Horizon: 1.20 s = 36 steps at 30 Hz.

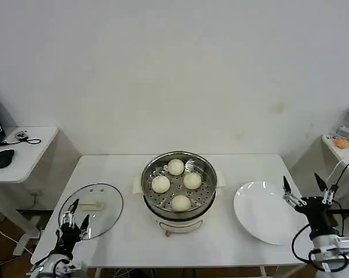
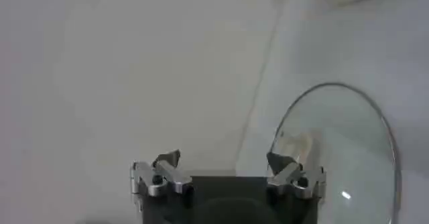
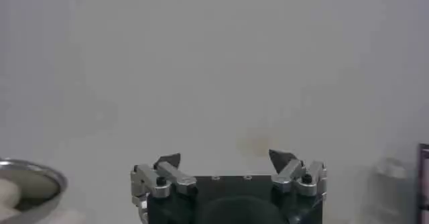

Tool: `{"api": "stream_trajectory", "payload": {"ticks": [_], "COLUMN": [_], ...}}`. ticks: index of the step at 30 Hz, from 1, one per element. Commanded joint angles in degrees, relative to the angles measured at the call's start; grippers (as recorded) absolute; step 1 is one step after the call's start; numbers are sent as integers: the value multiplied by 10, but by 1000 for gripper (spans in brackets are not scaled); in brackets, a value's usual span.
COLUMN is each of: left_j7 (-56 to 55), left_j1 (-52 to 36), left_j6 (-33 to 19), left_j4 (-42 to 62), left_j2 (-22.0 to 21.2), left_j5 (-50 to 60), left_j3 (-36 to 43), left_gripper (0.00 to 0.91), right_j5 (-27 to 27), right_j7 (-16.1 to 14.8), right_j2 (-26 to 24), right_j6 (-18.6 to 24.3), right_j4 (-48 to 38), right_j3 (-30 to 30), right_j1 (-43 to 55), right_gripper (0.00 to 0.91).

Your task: Take steamed baozi put them in steamer then cover it.

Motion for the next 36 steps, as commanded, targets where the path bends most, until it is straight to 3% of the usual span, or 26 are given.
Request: {"api": "stream_trajectory", "payload": {"ticks": [1, 36], "left_j7": [-6, 11], "left_j1": [-138, -219], "left_j6": [-10, -9], "left_j4": [151, 243], "left_j2": [23, 42], "left_j5": [81, 76], "left_j3": [61, 83], "left_gripper": [907, 907], "right_j5": [11, 3], "right_j7": [-1, -2], "right_j2": [28, 55], "right_j6": [-9, 7], "right_j4": [21, 54], "right_j3": [29, 27], "right_j1": [-37, -67], "right_gripper": [907, 907]}}
